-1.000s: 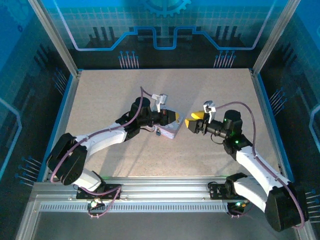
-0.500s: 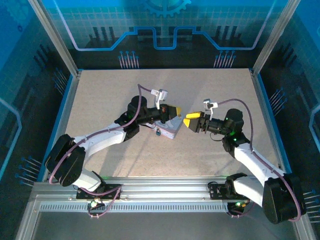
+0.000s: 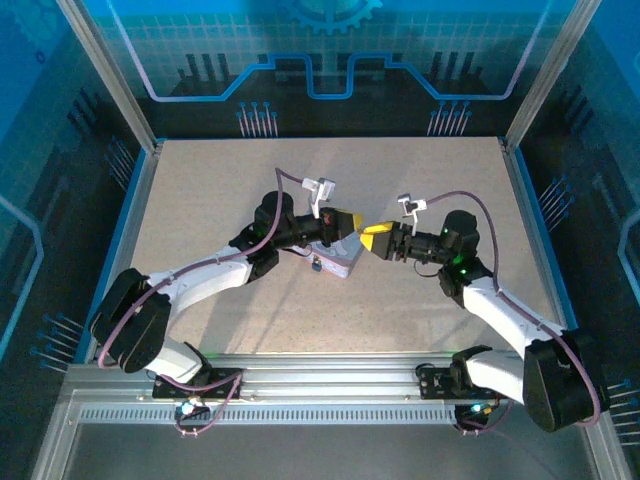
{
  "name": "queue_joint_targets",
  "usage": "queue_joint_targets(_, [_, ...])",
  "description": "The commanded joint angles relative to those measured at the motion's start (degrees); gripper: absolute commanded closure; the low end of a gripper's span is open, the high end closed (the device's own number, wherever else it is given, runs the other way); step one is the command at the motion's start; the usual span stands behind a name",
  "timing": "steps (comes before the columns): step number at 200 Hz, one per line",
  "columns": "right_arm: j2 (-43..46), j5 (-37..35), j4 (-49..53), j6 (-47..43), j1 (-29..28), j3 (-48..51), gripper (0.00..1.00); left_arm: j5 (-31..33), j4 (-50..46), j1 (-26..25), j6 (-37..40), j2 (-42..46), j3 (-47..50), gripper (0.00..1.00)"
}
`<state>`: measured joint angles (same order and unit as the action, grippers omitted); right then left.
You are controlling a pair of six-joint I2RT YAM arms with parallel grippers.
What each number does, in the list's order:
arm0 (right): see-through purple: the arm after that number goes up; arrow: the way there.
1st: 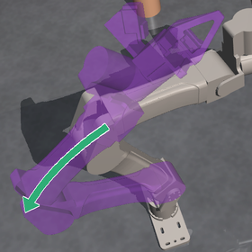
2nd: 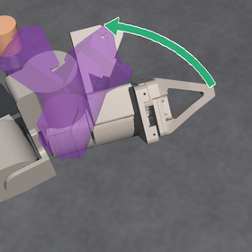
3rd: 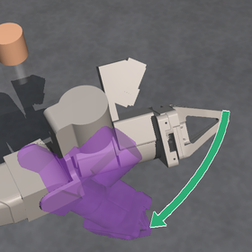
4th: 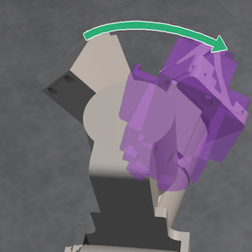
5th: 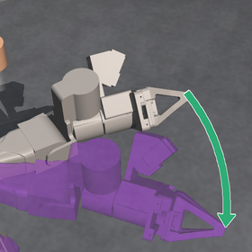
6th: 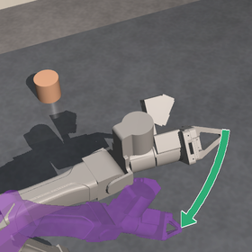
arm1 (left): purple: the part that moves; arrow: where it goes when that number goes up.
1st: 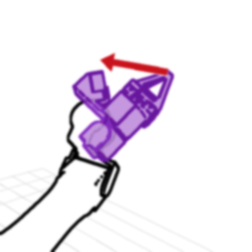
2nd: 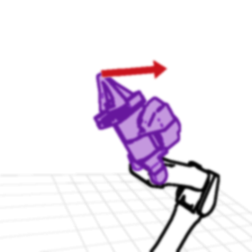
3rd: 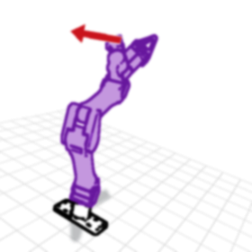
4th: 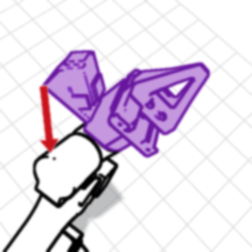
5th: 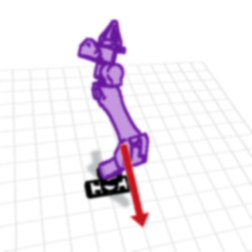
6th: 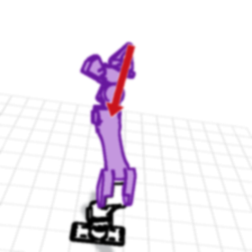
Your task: Unlock the padlock with the key
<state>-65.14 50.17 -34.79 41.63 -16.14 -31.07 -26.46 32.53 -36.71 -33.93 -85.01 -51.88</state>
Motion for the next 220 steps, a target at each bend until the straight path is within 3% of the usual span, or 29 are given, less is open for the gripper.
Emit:
queue_joint_targets(1, [-0.8,0.3,-1.4,-0.1,-1.3,-2.1,0.53,-1.1,2.6,-0.4,0.8,1.3,-0.4,1.00])
queue_joint_targets(152, [0.3,-3.0,3.2,-1.2,-0.4,-2.1,1.00,-0.8,2.5,-0.3,1.2,1.6,-0.2,1.00])
queue_joint_targets(164, [0.6,-2.9,4.1,-1.8,-0.2,-2.2,1.00,-0.7,2.3,-0.4,1.5,1.9,0.0,1.00])
queue_joint_targets(178, [0.9,-3.1,7.8,-4.2,-0.1,-2.8,1.00,-0.1,1.2,-0.3,2.4,2.5,0.1,0.88])
queue_joint_targets(201, [1.1,-3.7,15.5,-9.4,-0.1,-4.2,1.00,1.5,-2.5,-0.3,4.6,4.3,0.0,0.59])
queue_joint_targets(220, [1.0,-4.9,22.0,-13.3,-0.2,-5.2,1.00,4.6,-7.8,-0.3,7.6,7.1,0.6,0.44])
